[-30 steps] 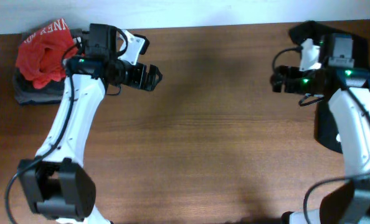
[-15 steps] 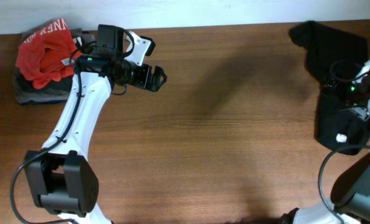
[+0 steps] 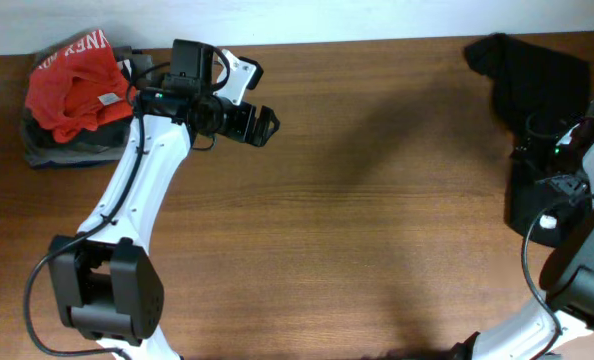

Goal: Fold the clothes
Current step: 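Reach the right gripper to the black shirt and grasp it, then drag the black shirt with the right gripper to the table center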

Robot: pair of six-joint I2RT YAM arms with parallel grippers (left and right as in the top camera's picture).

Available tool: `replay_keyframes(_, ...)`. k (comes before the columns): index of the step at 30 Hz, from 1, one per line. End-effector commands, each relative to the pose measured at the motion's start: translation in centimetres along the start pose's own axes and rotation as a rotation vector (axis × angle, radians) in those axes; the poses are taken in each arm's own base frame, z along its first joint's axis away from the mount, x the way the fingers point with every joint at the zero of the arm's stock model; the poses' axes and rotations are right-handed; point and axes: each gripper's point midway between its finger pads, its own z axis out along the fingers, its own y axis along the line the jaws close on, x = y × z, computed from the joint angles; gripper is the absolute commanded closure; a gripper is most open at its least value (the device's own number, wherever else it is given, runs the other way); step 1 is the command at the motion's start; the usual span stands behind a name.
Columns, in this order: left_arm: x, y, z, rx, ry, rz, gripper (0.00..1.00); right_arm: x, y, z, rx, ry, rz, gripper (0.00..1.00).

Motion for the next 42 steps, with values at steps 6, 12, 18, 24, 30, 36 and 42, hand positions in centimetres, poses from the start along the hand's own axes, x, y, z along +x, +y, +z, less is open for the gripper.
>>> replay_keyframes(6, -0.8, -0.2, 0.2, 0.015, -0.021, 0.005, 0.01, -1.3, -0.8, 3.0, 0.044, -0.014, -0.118, 0.07)
replay_keyframes(12, -0.9, -0.2, 0.2, 0.014, -0.027, 0.008, 0.01, -1.0, -1.1, 4.9, 0.051, 0.009, -0.128, 0.17)
replay_keyframes(18, -1.1, -0.2, 0.1, 0.013, -0.033, 0.011, 0.01, -0.2, -1.6, 6.9, 0.062, 0.048, -0.128, 0.41)
replay_keyframes(24, -1.7, -0.1, 0.1, 0.009, -0.057, 0.021, 0.17, 0.1, -0.7, 6.9, 0.01, 0.062, -0.115, 0.96)
replay_keyframes(30, -2.7, 0.1, -0.2, 0.001, -0.095, 0.035, 0.34, 0.0, 4.3, 4.1, -0.226, 0.058, -0.132, 0.96)
replay_keyframes(36, -5.1, 0.5, -2.6, -0.018, -0.154, 0.024, 0.38, -0.2, 11.9, -3.8, -0.391, 0.006, -0.28, 0.96)
replay_keyframes(42, -8.1, -0.6, -6.6, -0.037, -0.246, 0.065, 0.42, 1.5, 20.0, -15.8, -0.455, -0.153, -0.543, 0.96)
